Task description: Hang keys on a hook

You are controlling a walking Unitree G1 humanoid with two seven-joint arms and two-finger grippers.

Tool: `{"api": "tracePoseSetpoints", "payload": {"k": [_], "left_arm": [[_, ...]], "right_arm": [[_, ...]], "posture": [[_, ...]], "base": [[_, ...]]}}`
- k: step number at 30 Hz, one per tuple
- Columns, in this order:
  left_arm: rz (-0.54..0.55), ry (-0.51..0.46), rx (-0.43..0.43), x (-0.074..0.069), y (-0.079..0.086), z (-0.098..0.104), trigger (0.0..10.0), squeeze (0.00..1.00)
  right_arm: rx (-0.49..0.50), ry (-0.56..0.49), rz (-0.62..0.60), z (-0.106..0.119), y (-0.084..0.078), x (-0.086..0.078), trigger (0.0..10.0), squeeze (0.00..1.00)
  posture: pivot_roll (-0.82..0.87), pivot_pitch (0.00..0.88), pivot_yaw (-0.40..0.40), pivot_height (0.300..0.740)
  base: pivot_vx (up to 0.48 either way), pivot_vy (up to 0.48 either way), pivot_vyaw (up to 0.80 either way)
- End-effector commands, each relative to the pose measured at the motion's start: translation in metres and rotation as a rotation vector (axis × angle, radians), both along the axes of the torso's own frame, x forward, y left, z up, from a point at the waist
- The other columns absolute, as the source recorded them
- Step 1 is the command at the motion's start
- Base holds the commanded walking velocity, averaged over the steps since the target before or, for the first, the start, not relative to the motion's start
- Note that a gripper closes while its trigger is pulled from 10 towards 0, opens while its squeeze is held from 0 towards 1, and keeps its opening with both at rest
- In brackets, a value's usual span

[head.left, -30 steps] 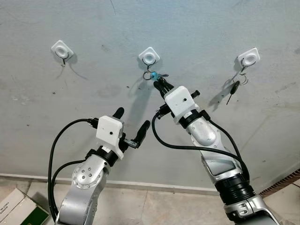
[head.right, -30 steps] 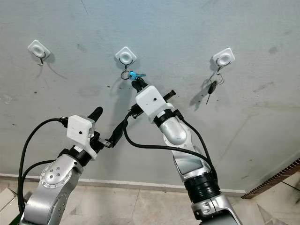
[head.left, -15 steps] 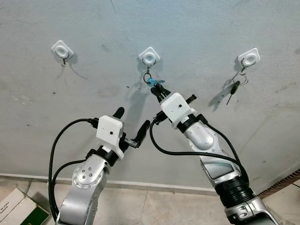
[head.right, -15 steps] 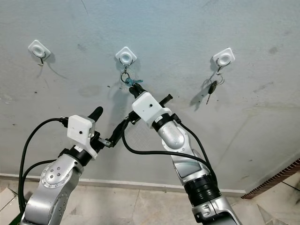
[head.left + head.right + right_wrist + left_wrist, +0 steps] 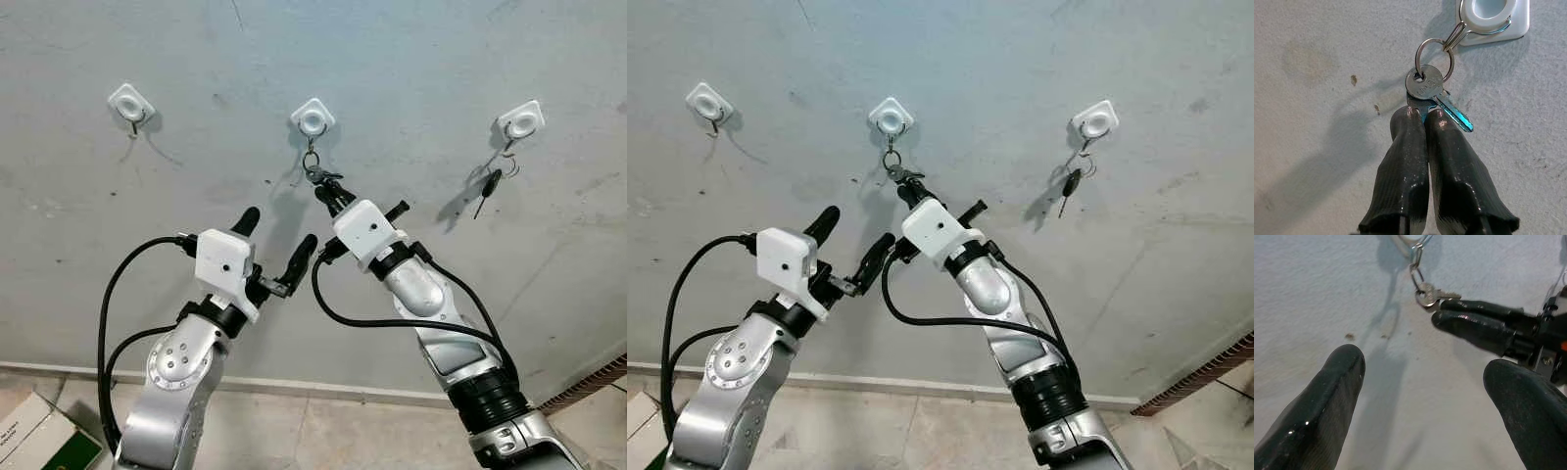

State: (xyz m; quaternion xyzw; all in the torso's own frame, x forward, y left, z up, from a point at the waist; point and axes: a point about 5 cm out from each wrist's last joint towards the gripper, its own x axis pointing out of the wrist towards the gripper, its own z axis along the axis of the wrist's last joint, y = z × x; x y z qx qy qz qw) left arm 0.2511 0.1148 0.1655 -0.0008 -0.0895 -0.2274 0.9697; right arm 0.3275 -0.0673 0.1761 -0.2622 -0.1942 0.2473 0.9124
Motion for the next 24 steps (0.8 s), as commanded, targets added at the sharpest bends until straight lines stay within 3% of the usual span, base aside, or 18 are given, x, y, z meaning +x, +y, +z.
{"api": "tracePoseSetpoints", "payload": {"k": [1,2,3,4,17,24], "left_arm": [[0.013,0.004,0.007,-0.005,0.006,0.001,10.0,0.0],[0.019,0.018,0.014,-0.009,0.009,-0.001,10.0,0.0],[0.019,0.018,0.014,-0.009,0.009,-0.001,10.0,0.0],[0.024,0.028,0.02,-0.012,0.011,-0.004,10.0,0.0],[0.035,0.041,0.019,-0.016,0.012,-0.005,10.0,0.0],[0.041,0.051,0.029,-0.016,0.015,-0.007,10.0,0.0]], "right_arm": [[-0.018,0.023,-0.001,-0.006,0.0,0.002,10.0,0.0],[-0.014,0.02,-0.002,-0.005,0.0,0.003,10.0,0.11],[-0.014,0.02,-0.002,-0.005,0.0,0.003,10.0,0.11],[-0.003,0.022,0.0,-0.005,0.0,0.003,10.0,1.0],[-0.013,-0.013,-0.021,-0.004,-0.003,0.004,10.0,1.0],[0.048,0.059,-0.016,-0.013,-0.014,-0.007,10.0,1.0]], "posture": [[0.04,0.036,0.021,0.74],[0.04,0.036,0.02,0.74],[0.04,0.036,0.02,0.74],[0.04,0.036,0.019,0.74],[0.05,0.034,0.014,0.74],[0.04,0.034,0.01,0.74]], "base": [[0.0,0.0,0.0],[0.0,0.0,0.0],[0.0,0.0,0.0],[0.0,0.0,0.0],[0.0,0.0,0.0],[0.0,0.0,0.0]]}}
